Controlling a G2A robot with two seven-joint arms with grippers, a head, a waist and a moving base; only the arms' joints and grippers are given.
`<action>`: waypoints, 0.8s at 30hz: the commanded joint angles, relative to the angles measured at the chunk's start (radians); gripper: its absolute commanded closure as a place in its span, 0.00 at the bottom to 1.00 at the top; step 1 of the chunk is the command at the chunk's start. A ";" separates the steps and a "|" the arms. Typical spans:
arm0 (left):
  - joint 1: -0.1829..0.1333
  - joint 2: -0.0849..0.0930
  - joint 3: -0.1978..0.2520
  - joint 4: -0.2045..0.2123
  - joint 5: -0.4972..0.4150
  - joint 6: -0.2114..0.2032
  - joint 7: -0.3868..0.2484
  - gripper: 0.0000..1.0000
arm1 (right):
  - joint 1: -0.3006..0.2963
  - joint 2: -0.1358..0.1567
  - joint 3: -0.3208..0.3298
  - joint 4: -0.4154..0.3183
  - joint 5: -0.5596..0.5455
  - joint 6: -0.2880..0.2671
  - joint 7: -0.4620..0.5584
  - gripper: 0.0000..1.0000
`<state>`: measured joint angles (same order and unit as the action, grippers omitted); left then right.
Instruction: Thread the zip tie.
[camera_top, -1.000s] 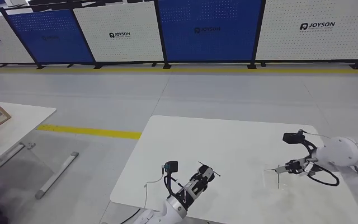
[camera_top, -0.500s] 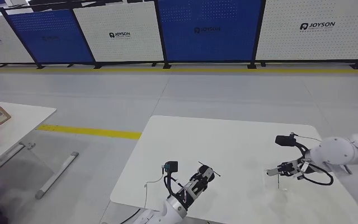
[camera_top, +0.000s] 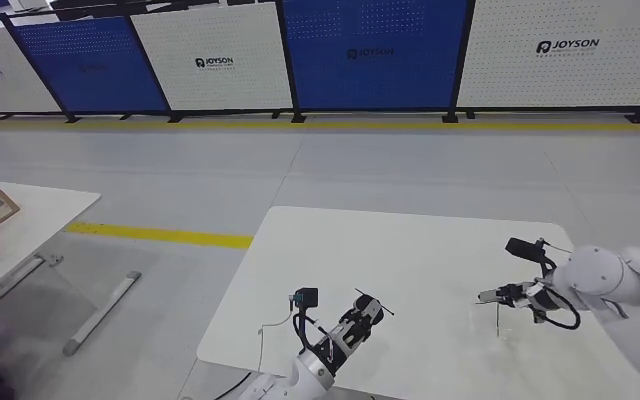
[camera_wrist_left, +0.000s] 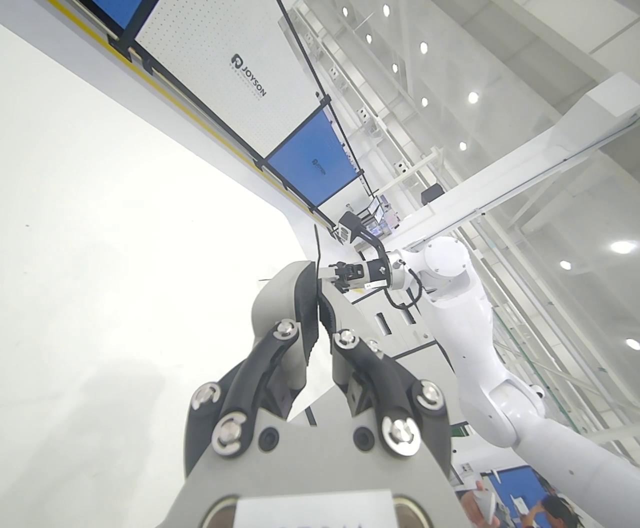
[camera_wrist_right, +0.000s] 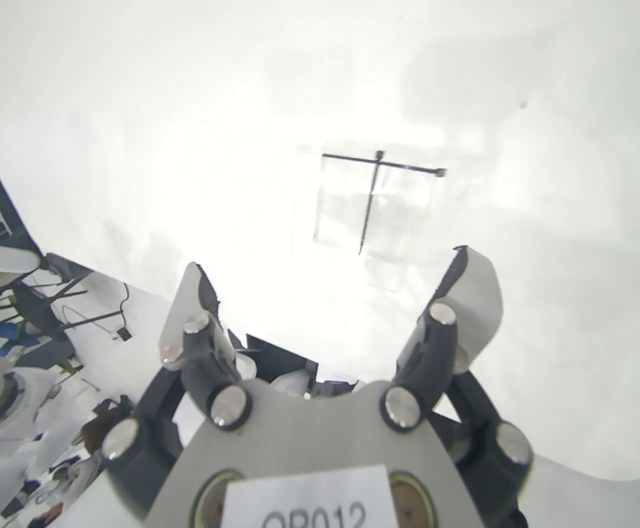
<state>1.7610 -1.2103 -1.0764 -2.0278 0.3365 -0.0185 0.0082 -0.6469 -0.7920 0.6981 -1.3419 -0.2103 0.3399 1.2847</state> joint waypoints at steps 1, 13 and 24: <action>0.000 0.000 0.000 0.000 0.000 0.000 0.000 1.00 | 0.000 0.000 -0.001 -0.001 0.002 0.000 0.001 0.00; 0.000 0.000 0.000 0.000 0.000 0.000 0.000 1.00 | -0.011 0.002 0.007 -0.018 -0.018 -0.011 -0.026 0.00; 0.000 0.000 0.000 0.000 0.000 0.000 0.000 1.00 | -0.017 0.008 0.041 -0.078 -0.095 0.000 0.068 0.51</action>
<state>1.7610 -1.2103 -1.0764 -2.0278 0.3365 -0.0185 0.0082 -0.6666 -0.7813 0.7408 -1.4257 -0.3057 0.3400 1.3458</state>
